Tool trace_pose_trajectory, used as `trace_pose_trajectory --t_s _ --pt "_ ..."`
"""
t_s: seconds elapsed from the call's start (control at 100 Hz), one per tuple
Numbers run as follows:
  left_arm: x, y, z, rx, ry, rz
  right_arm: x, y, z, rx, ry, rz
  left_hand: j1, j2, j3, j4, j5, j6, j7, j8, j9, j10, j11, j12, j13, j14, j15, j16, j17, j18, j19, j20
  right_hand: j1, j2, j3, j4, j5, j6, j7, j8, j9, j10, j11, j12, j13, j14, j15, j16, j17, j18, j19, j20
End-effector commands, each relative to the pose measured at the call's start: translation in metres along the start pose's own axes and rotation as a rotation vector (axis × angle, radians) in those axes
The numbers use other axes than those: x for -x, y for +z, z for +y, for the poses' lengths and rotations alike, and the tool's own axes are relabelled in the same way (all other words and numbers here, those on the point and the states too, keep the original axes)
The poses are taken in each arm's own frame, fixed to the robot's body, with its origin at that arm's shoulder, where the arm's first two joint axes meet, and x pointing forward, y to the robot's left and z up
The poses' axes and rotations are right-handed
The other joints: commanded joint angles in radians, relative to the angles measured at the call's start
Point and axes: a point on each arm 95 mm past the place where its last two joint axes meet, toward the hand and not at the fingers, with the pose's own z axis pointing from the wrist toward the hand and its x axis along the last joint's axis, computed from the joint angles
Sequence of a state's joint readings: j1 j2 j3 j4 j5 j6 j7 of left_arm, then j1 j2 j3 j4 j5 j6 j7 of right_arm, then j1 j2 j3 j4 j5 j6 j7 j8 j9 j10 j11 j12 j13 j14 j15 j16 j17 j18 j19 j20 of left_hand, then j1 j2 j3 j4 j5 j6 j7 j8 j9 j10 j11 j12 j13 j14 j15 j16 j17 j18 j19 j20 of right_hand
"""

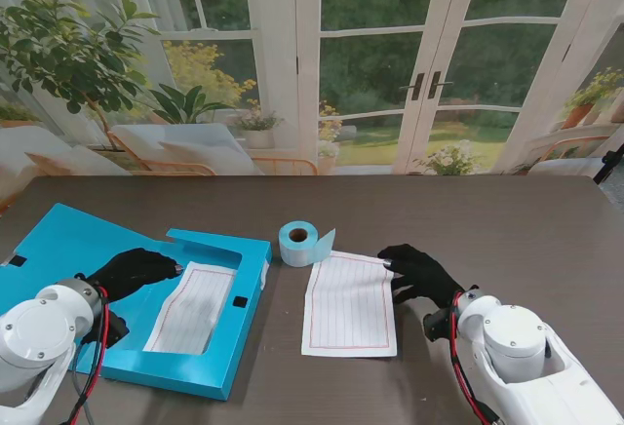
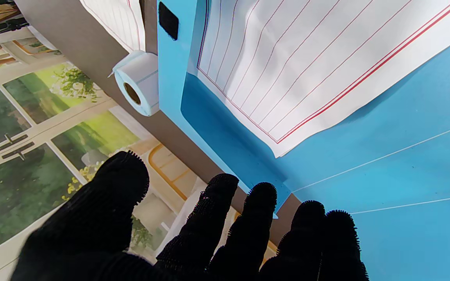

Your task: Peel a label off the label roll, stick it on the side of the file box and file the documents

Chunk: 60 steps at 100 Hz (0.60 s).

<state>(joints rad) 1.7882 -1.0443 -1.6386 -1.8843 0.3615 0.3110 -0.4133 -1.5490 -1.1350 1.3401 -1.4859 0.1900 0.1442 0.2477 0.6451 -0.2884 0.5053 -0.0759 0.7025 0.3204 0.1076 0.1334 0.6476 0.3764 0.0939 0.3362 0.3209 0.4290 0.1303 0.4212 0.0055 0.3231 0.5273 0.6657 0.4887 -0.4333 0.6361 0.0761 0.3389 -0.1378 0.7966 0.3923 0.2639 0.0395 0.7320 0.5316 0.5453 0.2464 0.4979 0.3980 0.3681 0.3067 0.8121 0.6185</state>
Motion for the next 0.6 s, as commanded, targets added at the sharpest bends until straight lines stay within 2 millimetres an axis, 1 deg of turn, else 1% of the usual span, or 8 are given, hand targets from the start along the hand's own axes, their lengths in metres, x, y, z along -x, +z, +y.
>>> trace_pose_trajectory --t_s 0.0,0.24,0.26,0.3,0.37,0.5,0.52,0.59 --pt "-0.002 -0.001 0.004 0.024 -0.007 0.002 -0.002 0.001 -0.008 -0.027 0.012 0.007 0.008 0.036 -0.016 0.028 0.006 -0.028 0.003 0.007 -0.007 -0.002 -0.001 0.01 0.016 0.019 0.01 0.013 -0.021 -0.005 0.021 0.0 0.013 -0.045 0.009 -0.019 0.005 -0.014 0.016 -0.01 0.012 -0.013 0.012 -0.012 0.035 -0.03 0.016 0.011 -0.214 -0.026 0.042 0.002" --pt "-0.001 -0.001 0.003 0.026 -0.011 0.005 -0.006 0.003 -0.015 -0.048 0.047 0.009 0.01 0.038 -0.02 0.028 0.005 -0.028 0.003 0.007 -0.007 -0.001 -0.001 0.01 0.017 0.019 0.01 0.014 -0.021 -0.006 0.02 0.0 0.048 -0.093 0.049 0.012 0.01 -0.01 0.019 -0.01 0.017 -0.009 0.008 -0.012 0.051 -0.027 0.028 0.019 -0.192 -0.023 0.055 0.008" --pt "-0.001 -0.001 0.003 0.026 -0.011 0.005 -0.006 0.004 -0.016 -0.049 0.049 0.01 0.011 0.038 -0.02 0.028 0.006 -0.028 0.004 0.007 -0.006 -0.001 -0.001 0.01 0.017 0.019 0.01 0.014 -0.021 -0.006 0.02 0.0 0.063 -0.1 0.06 -0.006 0.012 -0.011 0.022 -0.01 0.019 -0.008 0.008 -0.011 0.054 -0.027 0.035 0.023 -0.189 -0.024 0.065 0.012" --pt "-0.001 -0.001 0.003 0.027 -0.012 0.005 -0.007 0.004 -0.017 -0.047 0.049 0.009 0.011 0.039 -0.021 0.028 0.005 -0.028 0.003 0.007 -0.007 -0.003 -0.001 0.01 0.017 0.019 0.01 0.014 -0.021 -0.006 0.019 0.0 0.092 -0.125 0.13 -0.079 0.025 -0.004 0.03 -0.01 0.032 -0.003 0.01 -0.011 0.069 -0.026 0.051 0.028 -0.171 -0.024 0.087 0.016" --pt "-0.001 -0.001 0.004 0.028 -0.012 0.006 -0.007 0.006 -0.019 -0.042 0.036 0.01 0.013 0.04 -0.021 0.028 0.006 -0.028 0.003 0.007 -0.007 -0.002 -0.001 0.01 0.018 0.02 0.01 0.014 -0.021 -0.006 0.019 0.0 0.069 -0.156 0.308 -0.189 0.042 0.003 0.041 -0.014 0.054 0.007 0.01 -0.018 0.101 -0.032 0.082 0.035 -0.134 -0.032 0.137 0.013" --pt "-0.001 -0.001 0.004 0.028 -0.014 0.004 -0.007 0.007 -0.023 -0.037 0.037 0.009 0.015 0.04 -0.024 0.028 0.006 -0.027 0.003 0.007 -0.008 0.0 -0.002 0.01 0.017 0.02 0.008 0.013 -0.021 -0.007 0.016 0.0 0.073 -0.168 0.358 -0.203 0.07 0.022 0.056 -0.018 0.09 0.029 0.02 -0.024 0.152 -0.043 0.125 0.043 -0.069 -0.074 0.205 0.002" --pt "-0.001 -0.001 0.004 0.028 -0.015 0.004 -0.007 0.007 -0.024 -0.035 0.042 0.009 0.016 0.04 -0.024 0.028 0.005 -0.027 0.003 0.007 -0.008 -0.002 -0.002 0.01 0.017 0.021 0.009 0.013 -0.021 -0.007 0.016 0.0 0.073 -0.169 0.362 -0.204 0.077 0.026 0.058 -0.026 0.099 0.034 0.022 -0.033 0.158 -0.047 0.131 0.033 -0.064 -0.079 0.226 -0.04" --pt "-0.001 0.0 0.004 0.028 -0.018 0.005 -0.007 0.007 -0.026 -0.036 0.047 0.009 0.017 0.041 -0.025 0.028 0.007 -0.028 0.004 0.007 -0.006 0.0 -0.001 0.01 0.018 0.021 0.008 0.014 -0.021 -0.007 0.015 0.0 0.069 -0.168 0.361 -0.204 0.083 0.029 0.06 -0.03 0.116 0.048 0.025 -0.037 0.17 -0.064 0.135 0.028 -0.045 -0.102 0.238 -0.063"
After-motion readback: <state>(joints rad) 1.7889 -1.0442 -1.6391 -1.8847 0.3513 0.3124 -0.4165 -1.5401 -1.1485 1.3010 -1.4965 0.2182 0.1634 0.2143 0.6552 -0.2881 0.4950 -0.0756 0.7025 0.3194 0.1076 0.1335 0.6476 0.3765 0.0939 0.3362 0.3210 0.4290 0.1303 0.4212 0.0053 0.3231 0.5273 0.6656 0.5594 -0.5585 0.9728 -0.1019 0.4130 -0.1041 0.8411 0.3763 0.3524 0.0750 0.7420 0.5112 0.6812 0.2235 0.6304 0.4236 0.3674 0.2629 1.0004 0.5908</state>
